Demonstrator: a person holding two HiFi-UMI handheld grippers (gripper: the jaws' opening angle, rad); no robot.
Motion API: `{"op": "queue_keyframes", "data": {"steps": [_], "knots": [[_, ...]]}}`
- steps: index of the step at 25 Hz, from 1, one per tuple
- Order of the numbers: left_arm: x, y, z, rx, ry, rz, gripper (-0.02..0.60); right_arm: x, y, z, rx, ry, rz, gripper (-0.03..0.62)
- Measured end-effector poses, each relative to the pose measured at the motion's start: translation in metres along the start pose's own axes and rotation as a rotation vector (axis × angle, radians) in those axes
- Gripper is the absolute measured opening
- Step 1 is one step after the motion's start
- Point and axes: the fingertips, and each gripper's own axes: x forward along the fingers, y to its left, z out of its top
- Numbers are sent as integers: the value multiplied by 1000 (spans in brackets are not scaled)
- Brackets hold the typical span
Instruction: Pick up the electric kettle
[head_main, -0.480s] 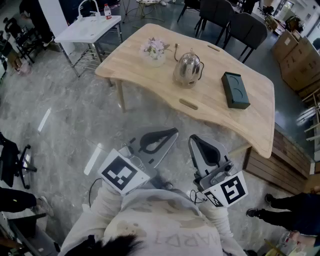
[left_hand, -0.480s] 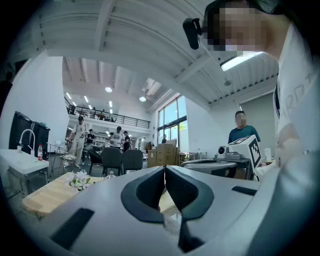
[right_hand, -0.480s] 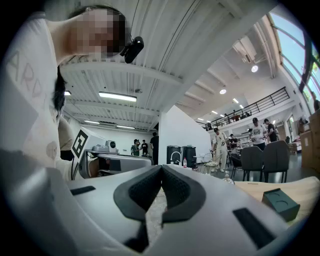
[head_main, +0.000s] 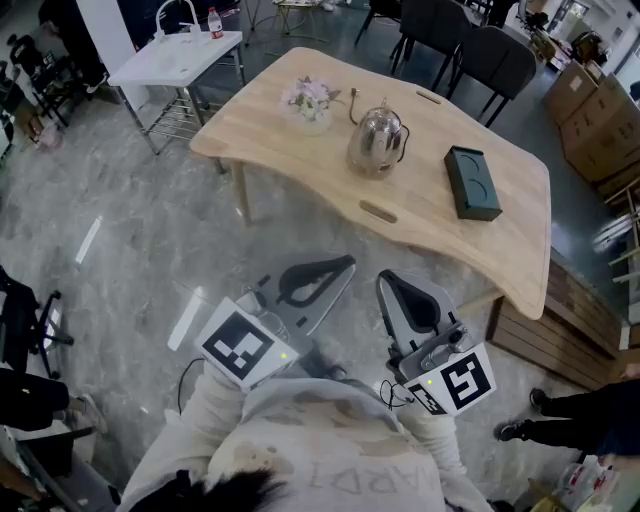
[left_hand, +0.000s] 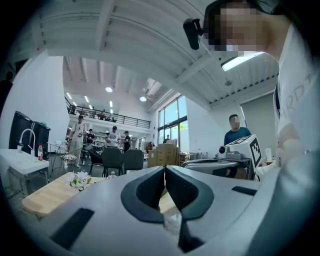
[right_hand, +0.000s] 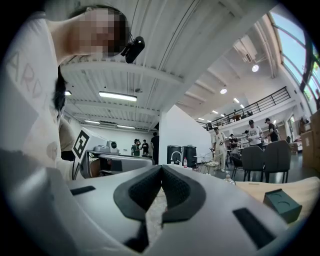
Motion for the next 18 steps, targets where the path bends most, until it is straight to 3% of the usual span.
{"op": "queue_keyframes", "data": {"steps": [5,10,18], "knots": [[4,17,-6,-15,0,18,14,13,-4,0,24,-10,8,18],[18,44,-21,-28,-19,-32,14,29,-14,-2,16,-2,6,18],[46,90,-53,-58,21,-73,18,47,-27,-11,6,-4,-29,19]]}}
